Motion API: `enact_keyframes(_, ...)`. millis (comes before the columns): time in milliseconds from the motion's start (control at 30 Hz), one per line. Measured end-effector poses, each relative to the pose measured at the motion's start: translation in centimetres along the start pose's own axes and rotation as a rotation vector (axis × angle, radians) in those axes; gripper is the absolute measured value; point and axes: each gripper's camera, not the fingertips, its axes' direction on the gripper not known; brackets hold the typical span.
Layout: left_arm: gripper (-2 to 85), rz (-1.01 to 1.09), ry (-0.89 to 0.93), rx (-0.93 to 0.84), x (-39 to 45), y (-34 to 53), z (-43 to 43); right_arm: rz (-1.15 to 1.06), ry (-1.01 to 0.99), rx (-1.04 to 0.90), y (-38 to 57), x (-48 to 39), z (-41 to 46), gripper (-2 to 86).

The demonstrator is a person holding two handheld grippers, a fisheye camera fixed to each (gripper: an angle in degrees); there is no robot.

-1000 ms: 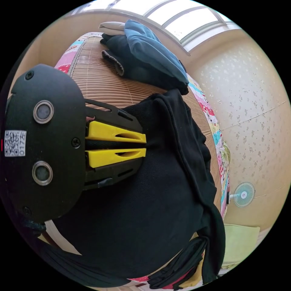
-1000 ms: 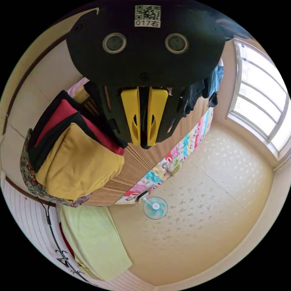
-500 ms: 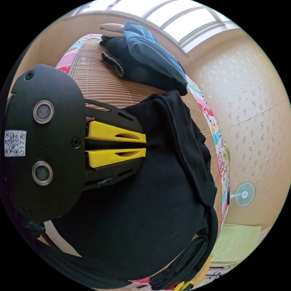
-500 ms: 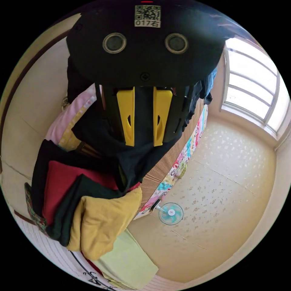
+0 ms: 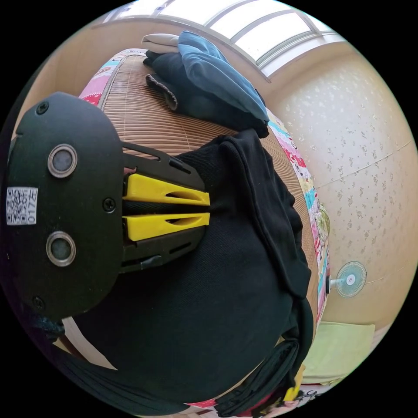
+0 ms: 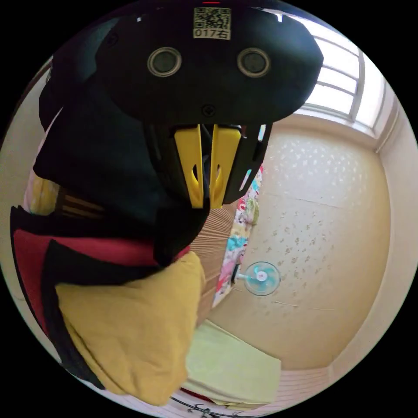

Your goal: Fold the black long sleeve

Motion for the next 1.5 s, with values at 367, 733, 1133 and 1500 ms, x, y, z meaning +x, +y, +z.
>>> enact_keyframes(367, 4.1, 0.007, -0.026, 0.003, -0.2, 0.0, 0.3, -0.815, -0.227, -0.182, 19.7, -27.5, 9.8, 3.9)
enact_keyframes(733, 4.1, 0.001, -0.023, 0.009, 0.0, -0.4, 0.5, -1.125, -0.064, -0.935, 50.7, -15.1, 25.4, 1.6)
enact_keyframes(1133, 4.1, 0.008, -0.049, 0.012, 1.7, -1.4, 0.1, -1.175, 0.371, -0.552, 52.8, -4.2, 21.6, 0.4)
enact_keyframes(1500, 3.4, 0.074, -0.112, -0.088, 4.6, -4.2, -1.6, -1.187, 0.413, -0.606, 55.9, -4.7, 23.9, 0.4)
